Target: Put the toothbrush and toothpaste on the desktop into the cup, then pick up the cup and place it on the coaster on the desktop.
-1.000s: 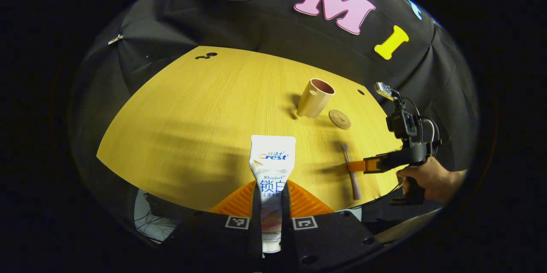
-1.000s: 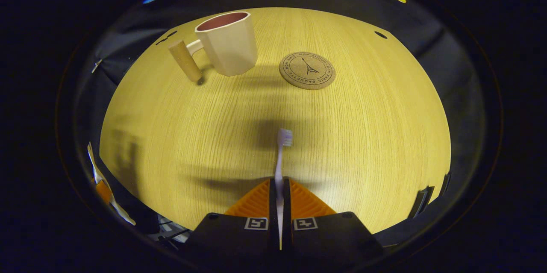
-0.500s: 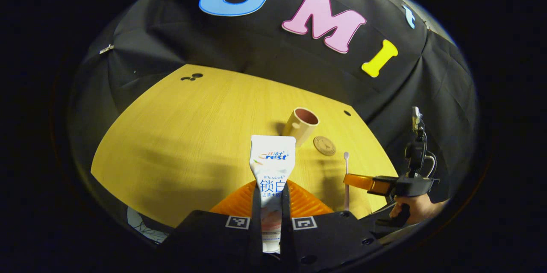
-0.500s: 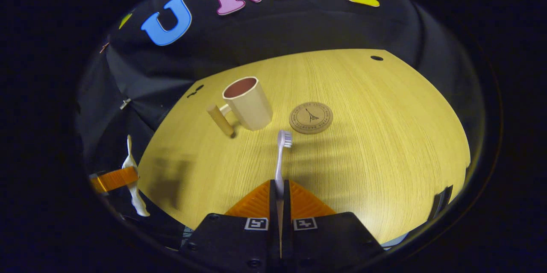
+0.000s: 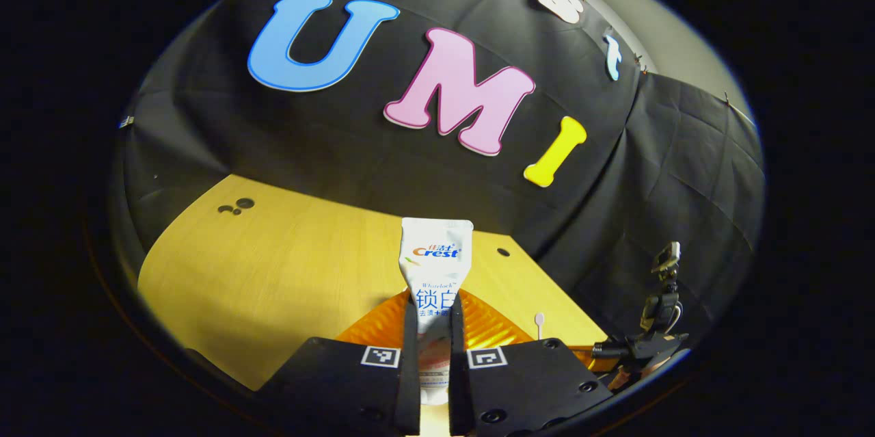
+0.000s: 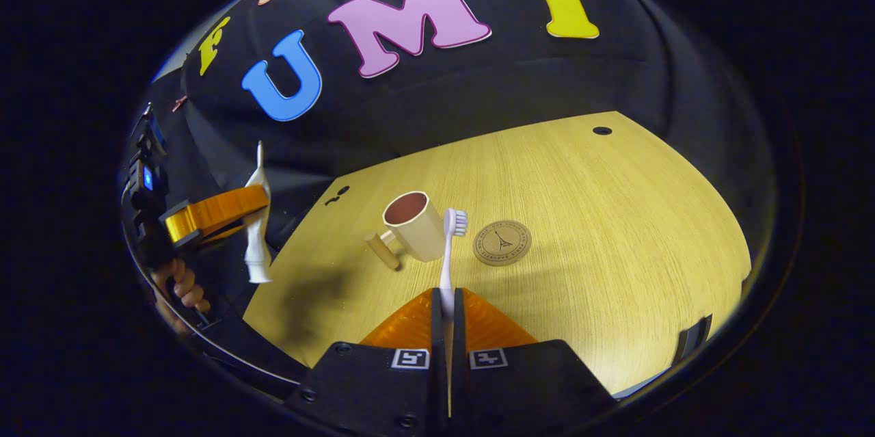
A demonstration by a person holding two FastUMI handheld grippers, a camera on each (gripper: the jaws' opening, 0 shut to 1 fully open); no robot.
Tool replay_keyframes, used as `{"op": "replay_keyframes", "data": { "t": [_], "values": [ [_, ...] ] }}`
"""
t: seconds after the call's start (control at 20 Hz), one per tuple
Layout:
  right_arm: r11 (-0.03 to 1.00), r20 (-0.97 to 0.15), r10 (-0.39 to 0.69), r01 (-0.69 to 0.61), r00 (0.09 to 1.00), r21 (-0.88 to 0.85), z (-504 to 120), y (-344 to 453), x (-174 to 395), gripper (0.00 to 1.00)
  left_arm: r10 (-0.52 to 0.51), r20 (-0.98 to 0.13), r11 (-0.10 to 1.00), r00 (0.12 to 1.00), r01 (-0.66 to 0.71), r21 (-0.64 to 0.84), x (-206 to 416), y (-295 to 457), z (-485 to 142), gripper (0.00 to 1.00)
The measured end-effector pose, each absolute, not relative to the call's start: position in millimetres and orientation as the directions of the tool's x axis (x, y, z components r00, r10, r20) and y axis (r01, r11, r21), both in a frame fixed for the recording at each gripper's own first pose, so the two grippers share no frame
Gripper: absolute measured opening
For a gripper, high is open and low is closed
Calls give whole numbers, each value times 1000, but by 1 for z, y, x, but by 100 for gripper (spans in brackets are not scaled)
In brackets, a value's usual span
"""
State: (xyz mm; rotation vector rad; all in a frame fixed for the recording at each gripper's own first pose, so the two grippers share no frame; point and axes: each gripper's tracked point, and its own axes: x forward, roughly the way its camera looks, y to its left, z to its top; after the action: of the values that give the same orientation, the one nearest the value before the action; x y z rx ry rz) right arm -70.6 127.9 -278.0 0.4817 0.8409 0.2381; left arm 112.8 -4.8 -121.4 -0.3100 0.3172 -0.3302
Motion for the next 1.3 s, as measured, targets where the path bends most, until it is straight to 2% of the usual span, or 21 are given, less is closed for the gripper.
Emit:
{"op": "replay_keyframes", "data": {
  "t": [0.15,0.55,0.9,1.3],
  "values": [
    [858,-631,376,2,679,513,-262,118,-69,6,-399,-184,876,898,314,-368,151,-20,-107,21],
    [834,-614,318,95,722,543,-243,84,-72,6,-453,-132,850,882,383,-362,219,-55,-114,22],
    [832,-635,277,151,721,534,-250,60,-78,6,-437,-207,863,875,343,-371,266,-68,-160,22],
    [824,-645,239,199,726,530,-261,35,-81,6,-443,-289,883,849,358,-303,276,-76,-209,22]
  ]
}}
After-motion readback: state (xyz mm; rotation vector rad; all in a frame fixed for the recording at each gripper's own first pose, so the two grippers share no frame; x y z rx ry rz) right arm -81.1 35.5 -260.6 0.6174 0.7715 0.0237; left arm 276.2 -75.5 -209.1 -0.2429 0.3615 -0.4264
